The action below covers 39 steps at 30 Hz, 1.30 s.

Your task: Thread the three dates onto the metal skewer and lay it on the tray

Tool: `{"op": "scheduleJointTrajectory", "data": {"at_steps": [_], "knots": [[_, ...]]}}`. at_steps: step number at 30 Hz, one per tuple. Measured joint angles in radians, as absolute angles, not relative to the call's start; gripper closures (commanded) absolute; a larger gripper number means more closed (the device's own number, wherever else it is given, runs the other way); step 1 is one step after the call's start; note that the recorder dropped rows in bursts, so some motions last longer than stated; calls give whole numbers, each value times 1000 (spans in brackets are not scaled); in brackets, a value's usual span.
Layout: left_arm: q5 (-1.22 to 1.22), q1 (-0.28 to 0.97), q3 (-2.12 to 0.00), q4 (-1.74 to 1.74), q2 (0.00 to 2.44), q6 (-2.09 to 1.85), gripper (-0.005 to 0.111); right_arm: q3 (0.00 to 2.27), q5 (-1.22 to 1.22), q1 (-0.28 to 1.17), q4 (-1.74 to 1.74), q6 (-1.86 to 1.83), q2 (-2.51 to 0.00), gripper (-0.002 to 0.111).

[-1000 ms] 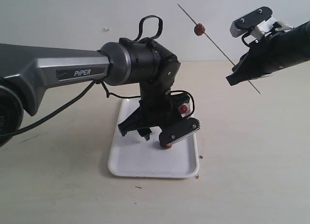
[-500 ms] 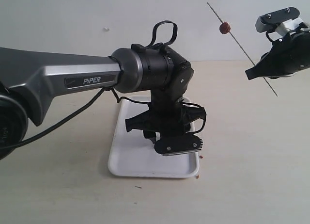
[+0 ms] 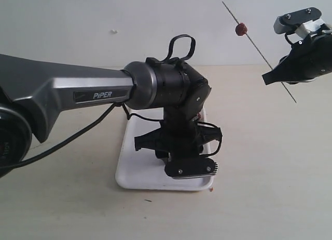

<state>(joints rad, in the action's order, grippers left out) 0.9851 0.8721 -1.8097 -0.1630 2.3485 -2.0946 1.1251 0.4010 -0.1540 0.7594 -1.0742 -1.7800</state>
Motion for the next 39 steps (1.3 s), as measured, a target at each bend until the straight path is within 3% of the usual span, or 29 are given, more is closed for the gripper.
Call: {"op": "scheduleJointTrajectory", "data": {"at_steps": [25, 32, 39], "knots": [[899, 872, -1772, -236, 2344, -2097, 61, 1125, 399, -154, 767, -1074, -1780, 108], [899, 872, -1769, -236, 2344, -2097, 82, 1125, 399, -154, 767, -1074, -1780, 108], [899, 872, -1767, -238, 2343, -2081, 84, 1125, 399, -154, 771, -1074, -1780, 108]]}}
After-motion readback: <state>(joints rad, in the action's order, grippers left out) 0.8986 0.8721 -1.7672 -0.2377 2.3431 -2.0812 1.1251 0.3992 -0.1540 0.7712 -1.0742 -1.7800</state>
